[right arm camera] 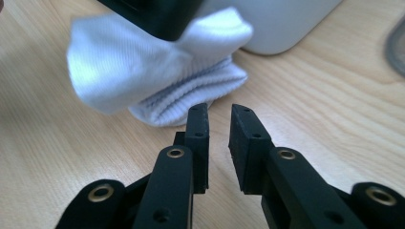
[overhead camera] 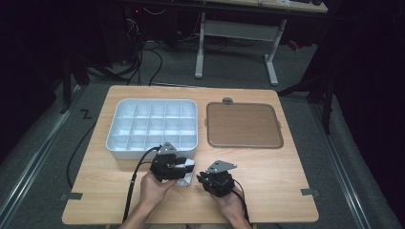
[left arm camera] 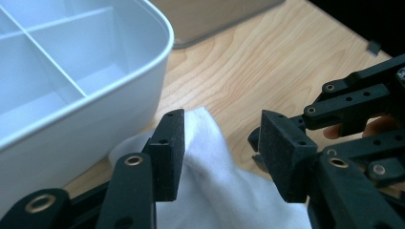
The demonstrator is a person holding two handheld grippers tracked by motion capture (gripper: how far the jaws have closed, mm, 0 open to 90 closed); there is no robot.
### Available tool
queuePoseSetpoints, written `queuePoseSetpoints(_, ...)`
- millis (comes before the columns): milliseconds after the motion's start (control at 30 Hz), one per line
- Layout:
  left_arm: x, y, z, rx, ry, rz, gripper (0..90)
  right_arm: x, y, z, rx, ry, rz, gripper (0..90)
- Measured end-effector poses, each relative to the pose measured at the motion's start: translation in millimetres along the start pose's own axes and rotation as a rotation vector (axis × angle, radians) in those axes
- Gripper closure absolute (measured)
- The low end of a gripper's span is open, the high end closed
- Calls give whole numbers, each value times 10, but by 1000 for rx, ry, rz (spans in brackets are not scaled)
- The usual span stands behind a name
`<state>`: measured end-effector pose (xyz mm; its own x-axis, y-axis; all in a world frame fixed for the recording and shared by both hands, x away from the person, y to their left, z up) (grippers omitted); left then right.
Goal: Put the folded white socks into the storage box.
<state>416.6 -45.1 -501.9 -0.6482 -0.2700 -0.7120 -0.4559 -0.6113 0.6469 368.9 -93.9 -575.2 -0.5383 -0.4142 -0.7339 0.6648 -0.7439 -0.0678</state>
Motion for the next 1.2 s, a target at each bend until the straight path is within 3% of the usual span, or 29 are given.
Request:
queuePoseSetpoints(200, -222, 31, 152, 0, 49, -11, 511, -98, 32, 135, 10, 29, 2, 786)
queuePoseSetpoints(367, -323, -77, 239, -31, 75, -13, 529, -186, -25, 197, 0, 42, 11, 788)
queuePoseSetpoints(533, -181, -290, 172, -100, 41, -52, 540, -352, -131, 256, -10, 74, 33, 792)
queuePoseSetpoints(667, -89, -386, 93, -113, 30, -35, 542, -489, -277, 236, -28, 74, 70, 793)
queuePoseSetpoints(867, 44, -491, -26, -152, 15, -52, 561, -608, -401, 107, -39, 65, 92, 790)
queuePoseSetpoints(1033, 111, -579, -37, -176, 2, -52, 610, -541, -404, -69, -33, 21, 89, 773)
queuePoseSetpoints(1200, 179, -626, -30, -195, -9, -67, 661, -326, -265, -124, -4, -23, 63, 767)
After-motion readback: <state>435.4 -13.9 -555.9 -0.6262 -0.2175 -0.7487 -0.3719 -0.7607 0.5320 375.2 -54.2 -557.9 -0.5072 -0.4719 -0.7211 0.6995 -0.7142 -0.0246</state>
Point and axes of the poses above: each handheld gripper's, and its own axes: z roughly backward along the jaws, x roughly out of its underside, y roughly to its right, the point moved 10 cm from there along -z, roughly forward along the jaws
